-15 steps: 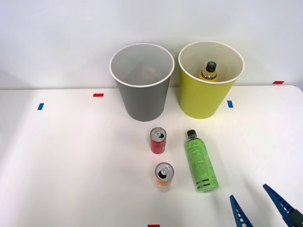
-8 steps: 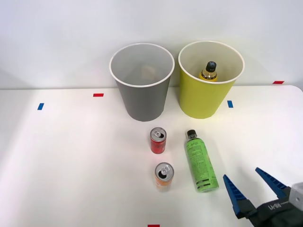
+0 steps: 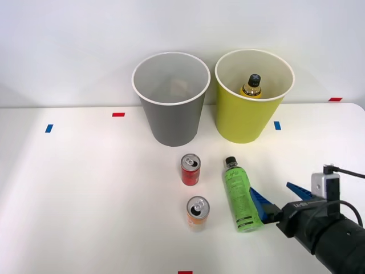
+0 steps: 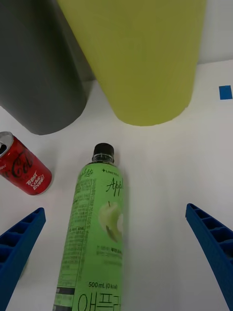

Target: Put cans in the gray bin, plastic bottles in the light green bin

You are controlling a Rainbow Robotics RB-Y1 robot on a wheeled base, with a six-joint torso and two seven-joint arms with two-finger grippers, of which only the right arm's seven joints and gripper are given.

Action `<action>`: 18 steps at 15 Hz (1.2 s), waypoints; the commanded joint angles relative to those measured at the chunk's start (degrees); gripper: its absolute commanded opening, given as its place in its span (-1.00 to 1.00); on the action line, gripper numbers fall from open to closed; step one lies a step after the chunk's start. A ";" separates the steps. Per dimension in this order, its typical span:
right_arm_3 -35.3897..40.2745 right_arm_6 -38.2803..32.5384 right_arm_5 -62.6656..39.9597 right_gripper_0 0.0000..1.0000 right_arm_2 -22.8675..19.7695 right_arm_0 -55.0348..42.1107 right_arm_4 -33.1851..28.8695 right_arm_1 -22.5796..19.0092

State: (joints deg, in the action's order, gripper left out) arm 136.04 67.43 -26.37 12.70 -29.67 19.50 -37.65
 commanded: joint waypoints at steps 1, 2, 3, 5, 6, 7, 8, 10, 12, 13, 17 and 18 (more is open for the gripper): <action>0.10 -2.66 -12.22 1.00 0.22 7.26 2.12 1.44; 0.10 -5.12 -16.26 1.00 0.83 9.54 2.56 2.14; 0.19 -6.52 -18.63 1.00 1.27 11.13 2.64 2.67; 0.10 -9.69 -25.49 1.00 2.42 15.43 3.00 4.34; 0.10 -10.83 -28.30 1.00 2.77 16.93 3.17 4.95; 0.10 -10.74 -31.82 1.00 2.86 18.95 3.35 5.92; 0.10 -11.00 -34.36 1.00 2.86 20.35 3.35 6.45; 0.10 -11.09 -39.90 1.00 2.86 22.99 3.35 7.42; 0.10 -11.18 -44.38 1.00 2.86 25.10 2.91 7.42; 0.10 -11.27 -46.41 1.00 2.86 25.80 2.64 7.42; 0.10 -13.91 -56.16 1.00 7.51 31.25 -2.98 7.85; 0.10 -16.28 -57.22 1.00 8.92 32.13 -4.12 8.38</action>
State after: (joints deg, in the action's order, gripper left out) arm 136.15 53.43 -82.12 19.92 1.20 16.94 -29.80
